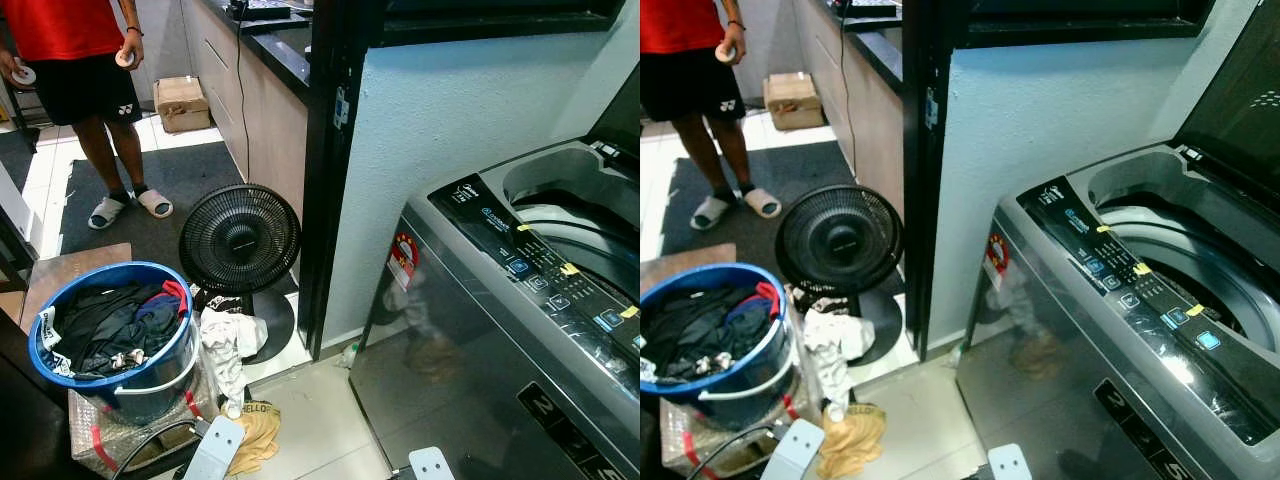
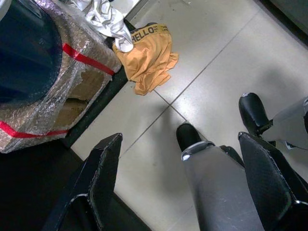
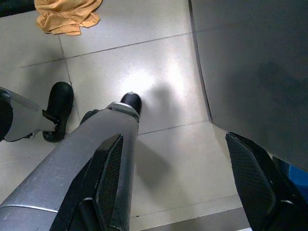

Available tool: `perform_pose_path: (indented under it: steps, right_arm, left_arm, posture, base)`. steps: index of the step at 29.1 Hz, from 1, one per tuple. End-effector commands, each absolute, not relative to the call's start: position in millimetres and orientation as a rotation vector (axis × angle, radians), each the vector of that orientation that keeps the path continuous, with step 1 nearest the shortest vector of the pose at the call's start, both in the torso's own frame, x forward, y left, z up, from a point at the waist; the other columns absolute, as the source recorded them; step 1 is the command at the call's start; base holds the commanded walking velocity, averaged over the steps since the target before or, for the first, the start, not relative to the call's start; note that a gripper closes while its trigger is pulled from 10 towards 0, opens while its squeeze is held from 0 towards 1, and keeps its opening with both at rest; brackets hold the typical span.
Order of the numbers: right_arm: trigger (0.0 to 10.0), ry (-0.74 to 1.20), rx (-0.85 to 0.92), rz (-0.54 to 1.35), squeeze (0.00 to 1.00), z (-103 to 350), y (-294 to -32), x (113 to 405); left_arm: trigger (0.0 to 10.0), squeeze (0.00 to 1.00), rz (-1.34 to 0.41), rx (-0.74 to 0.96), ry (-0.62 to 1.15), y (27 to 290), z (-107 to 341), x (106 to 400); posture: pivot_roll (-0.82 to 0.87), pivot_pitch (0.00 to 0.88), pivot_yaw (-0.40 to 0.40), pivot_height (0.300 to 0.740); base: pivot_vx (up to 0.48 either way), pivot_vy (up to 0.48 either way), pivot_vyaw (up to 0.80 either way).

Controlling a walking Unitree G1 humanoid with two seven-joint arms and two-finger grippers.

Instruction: Clothes washing

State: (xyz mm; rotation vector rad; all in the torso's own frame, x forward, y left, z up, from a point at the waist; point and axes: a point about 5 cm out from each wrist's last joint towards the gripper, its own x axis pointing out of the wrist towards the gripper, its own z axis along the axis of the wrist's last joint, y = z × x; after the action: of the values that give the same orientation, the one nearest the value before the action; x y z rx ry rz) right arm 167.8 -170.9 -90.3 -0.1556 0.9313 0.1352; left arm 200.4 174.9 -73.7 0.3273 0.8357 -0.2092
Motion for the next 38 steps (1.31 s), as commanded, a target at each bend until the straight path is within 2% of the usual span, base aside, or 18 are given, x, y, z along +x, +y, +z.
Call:
perform_pose_path:
  steps: [1,38]
  right_arm:
    - [10.0,0.948,-0.161,0.134,0.00,-91.5,-174.1,164.9]
    - [10.0,0.932,-0.157,0.139,0.00,-89.7,-171.9,169.1]
  left_arm:
    - [10.0,0.00,-0.220,0.326,0.865,174.1,-78.6,191.8]
    - [10.0,0.00,-0.220,0.327,0.867,174.1,-79.0,191.2]
  posture:
    - [0.03,0.000,-0.005,0.740]
    - [0.03,0.000,-0.007,0.740]
  base:
    - [0.000,0.000,0.00]
    - [0.000,0.000,0.00]
